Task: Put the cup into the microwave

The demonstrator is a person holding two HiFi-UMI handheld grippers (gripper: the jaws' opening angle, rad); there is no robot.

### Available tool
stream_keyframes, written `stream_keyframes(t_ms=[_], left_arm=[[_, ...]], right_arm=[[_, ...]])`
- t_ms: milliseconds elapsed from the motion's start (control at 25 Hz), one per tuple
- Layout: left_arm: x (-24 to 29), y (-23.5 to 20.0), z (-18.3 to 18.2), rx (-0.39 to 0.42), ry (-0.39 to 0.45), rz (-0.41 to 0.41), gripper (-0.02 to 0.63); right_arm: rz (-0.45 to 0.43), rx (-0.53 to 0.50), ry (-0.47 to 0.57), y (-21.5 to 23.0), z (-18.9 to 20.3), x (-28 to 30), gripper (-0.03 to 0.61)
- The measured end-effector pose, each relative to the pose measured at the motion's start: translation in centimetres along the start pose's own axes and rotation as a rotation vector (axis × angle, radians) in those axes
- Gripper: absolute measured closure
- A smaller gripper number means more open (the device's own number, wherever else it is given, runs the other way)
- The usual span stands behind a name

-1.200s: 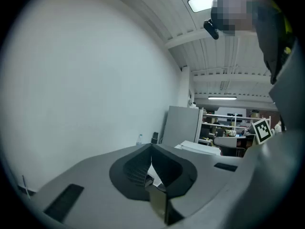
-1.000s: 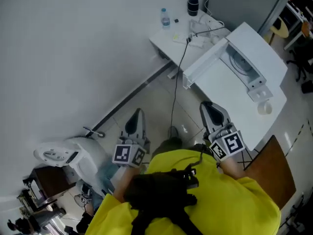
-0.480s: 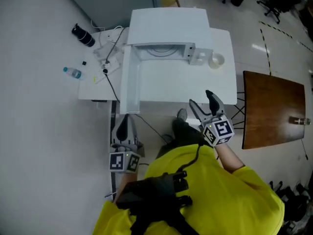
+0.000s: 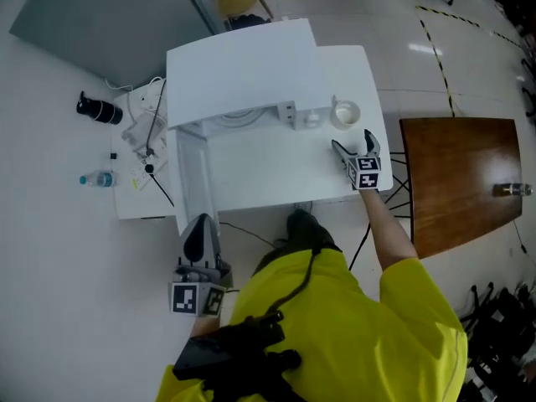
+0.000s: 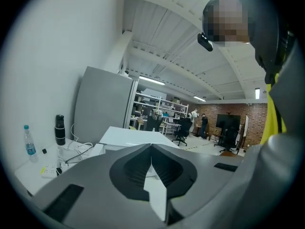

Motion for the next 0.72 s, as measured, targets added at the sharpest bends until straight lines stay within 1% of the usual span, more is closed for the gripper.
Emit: stream_keyframes(t_ms=[80,160,280,360,520,600,720], left_arm=[[1.4,-0.3,-0.6,0.004,-0.015,-0.026,0.617],[2.8,-0.6,-1.4,0.02,-0.017,-0.06,0.617],[5.2,-0.5,-1.2,0.011,-0.023,-0.055,0.617],[7.2,-0.2,-0.7,0.019,-0.04,-0.052,0.617],[10.2,0.2,0.5,-0.011,-0.093,-0.035,0.617],[10.9,0.3,0.9,-0.02,-0.1,-0.023,0.617],[11.6,-0.1,0.8,-0.013,-0.089,-0.02,0.617]], right_arm=[[0.009,0.022,-0.026,2.2,-0.5,3.6,0.069],[0.001,0.019,-0.037,3.4,-0.9,6.3,0.069],[-0.039,-0.03,-0.025,3.8,-2.2,8.8,0.069],[-0.063,-0.066,-0.017,3.5,-3.1,9.8,0.069],[-0.058,-0.059,-0.026,2.8,-3.5,10.4,0.098],[-0.044,-0.052,-0.045,2.6,-3.5,10.0,0.098],[-0.025,-0.028,-0.044,2.2,-3.0,8.2,0.1]])
Point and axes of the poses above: the fingertips, and each gripper's own axes: x forward along the fingers, y to its right, z out of its underside, the point moved 9 cm from there along -x, backward along the fingers, and after that the axes turned 14 degrees about -y, right-handed, at the moved point
